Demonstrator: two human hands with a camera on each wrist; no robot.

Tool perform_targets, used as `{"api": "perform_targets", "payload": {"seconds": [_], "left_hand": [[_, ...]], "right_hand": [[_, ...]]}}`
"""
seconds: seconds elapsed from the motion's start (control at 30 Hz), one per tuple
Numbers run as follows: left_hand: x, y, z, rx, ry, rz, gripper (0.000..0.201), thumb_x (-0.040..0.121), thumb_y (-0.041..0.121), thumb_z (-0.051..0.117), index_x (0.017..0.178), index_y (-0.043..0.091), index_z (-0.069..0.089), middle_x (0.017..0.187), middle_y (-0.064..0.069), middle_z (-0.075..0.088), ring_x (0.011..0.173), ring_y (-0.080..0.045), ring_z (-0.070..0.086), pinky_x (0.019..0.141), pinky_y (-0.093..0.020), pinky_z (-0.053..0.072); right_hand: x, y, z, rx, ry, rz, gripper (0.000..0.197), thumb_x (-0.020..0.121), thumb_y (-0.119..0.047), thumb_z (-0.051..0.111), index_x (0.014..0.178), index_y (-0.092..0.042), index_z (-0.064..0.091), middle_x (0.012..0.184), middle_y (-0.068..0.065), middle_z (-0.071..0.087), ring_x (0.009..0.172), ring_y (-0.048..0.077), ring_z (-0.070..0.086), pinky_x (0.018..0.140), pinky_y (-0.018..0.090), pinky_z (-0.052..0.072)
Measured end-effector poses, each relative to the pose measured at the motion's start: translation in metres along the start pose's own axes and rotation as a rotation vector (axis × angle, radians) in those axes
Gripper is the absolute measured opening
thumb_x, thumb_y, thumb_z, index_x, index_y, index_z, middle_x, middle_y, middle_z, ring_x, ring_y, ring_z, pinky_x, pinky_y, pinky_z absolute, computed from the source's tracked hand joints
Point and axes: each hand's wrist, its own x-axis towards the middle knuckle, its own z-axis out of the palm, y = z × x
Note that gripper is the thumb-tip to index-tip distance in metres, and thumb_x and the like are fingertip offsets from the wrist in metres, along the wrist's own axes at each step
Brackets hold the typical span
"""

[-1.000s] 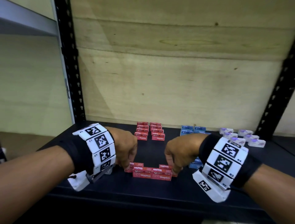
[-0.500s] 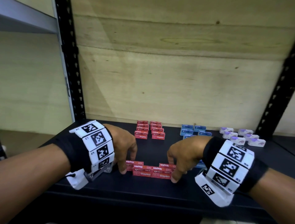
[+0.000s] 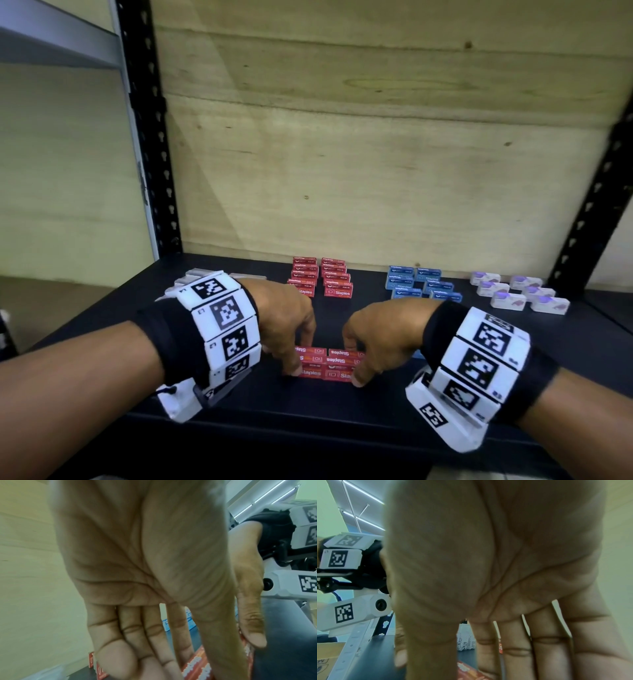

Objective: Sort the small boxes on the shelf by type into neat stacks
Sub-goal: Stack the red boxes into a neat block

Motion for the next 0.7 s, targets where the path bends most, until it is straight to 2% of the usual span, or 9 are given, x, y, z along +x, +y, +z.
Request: {"api": "perform_targets", "payload": {"seconds": [0.1,0.23,0.33,0.43,0.57,0.63,0.7], "left_hand": [[0.001,0.0,0.001,-0.003,0.001,-0.002,0.044,0.082,0.043,0.075,0.121,0.029,0.062,0.095,0.005,0.07,0.084,-0.01,0.065,0.078,-0.026,0.052],[0.0,-0.001,0.002,-0.015,0.021,-0.007,0.043,0.08,0.043,0.076,0.119,0.029,0.063,0.084,0.007,0.068,0.075,-0.007,0.063,0.073,-0.025,0.051],[0.001,-0.005,0.002,-0.018,0.024,-0.017,0.049,0.077,0.048,0.077,0.12,0.031,0.062,0.086,0.004,0.072,0.077,-0.008,0.065,0.081,-0.03,0.054],[0.001,-0.011,-0.006,-0.031,0.026,-0.023,0.054,0.075,0.054,0.076,0.122,0.033,0.059,0.09,0.004,0.073,0.083,-0.009,0.067,0.084,-0.03,0.053],[0.006,-0.022,-0.028,-0.061,0.081,0.012,0.056,0.071,0.057,0.078,0.12,0.035,0.061,0.094,0.005,0.074,0.089,-0.01,0.067,0.09,-0.033,0.052],[0.011,-0.028,-0.041,-0.065,0.131,0.002,0.052,0.072,0.056,0.078,0.117,0.035,0.063,0.094,0.005,0.074,0.089,-0.011,0.067,0.091,-0.033,0.052],[0.016,-0.034,-0.052,-0.064,0.193,-0.023,0.046,0.075,0.051,0.078,0.115,0.033,0.065,0.096,0.005,0.073,0.091,-0.011,0.067,0.09,-0.031,0.052]], "right_hand": [[0.0,-0.001,0.0,0.002,0.002,-0.011,0.04,0.088,-0.044,0.067,0.117,-0.016,0.066,0.112,0.0,0.07,0.102,0.02,0.065,0.071,0.028,0.045],[0.0,-0.004,-0.001,-0.009,-0.002,-0.022,0.04,0.089,-0.044,0.067,0.118,-0.016,0.065,0.112,0.0,0.069,0.102,0.02,0.065,0.073,0.028,0.046],[0.001,-0.003,-0.003,0.014,-0.037,-0.016,0.043,0.087,-0.05,0.067,0.115,-0.017,0.066,0.108,0.0,0.071,0.1,0.019,0.066,0.079,0.029,0.05],[-0.003,0.005,-0.013,0.046,-0.045,-0.002,0.047,0.087,-0.056,0.063,0.113,-0.018,0.068,0.103,0.001,0.073,0.099,0.021,0.069,0.085,0.033,0.053],[-0.001,0.023,-0.036,0.158,0.016,0.002,0.043,0.086,-0.054,0.065,0.111,-0.018,0.067,0.098,0.0,0.073,0.077,0.013,0.065,0.087,0.035,0.054],[0.006,0.033,-0.046,0.185,0.047,0.02,0.041,0.087,-0.051,0.066,0.11,-0.017,0.067,0.093,0.001,0.072,0.074,0.013,0.062,0.086,0.034,0.054],[0.016,0.042,-0.053,0.17,0.097,0.044,0.04,0.088,-0.048,0.067,0.11,-0.016,0.067,0.083,0.001,0.069,0.073,0.015,0.06,0.078,0.031,0.052]]}}
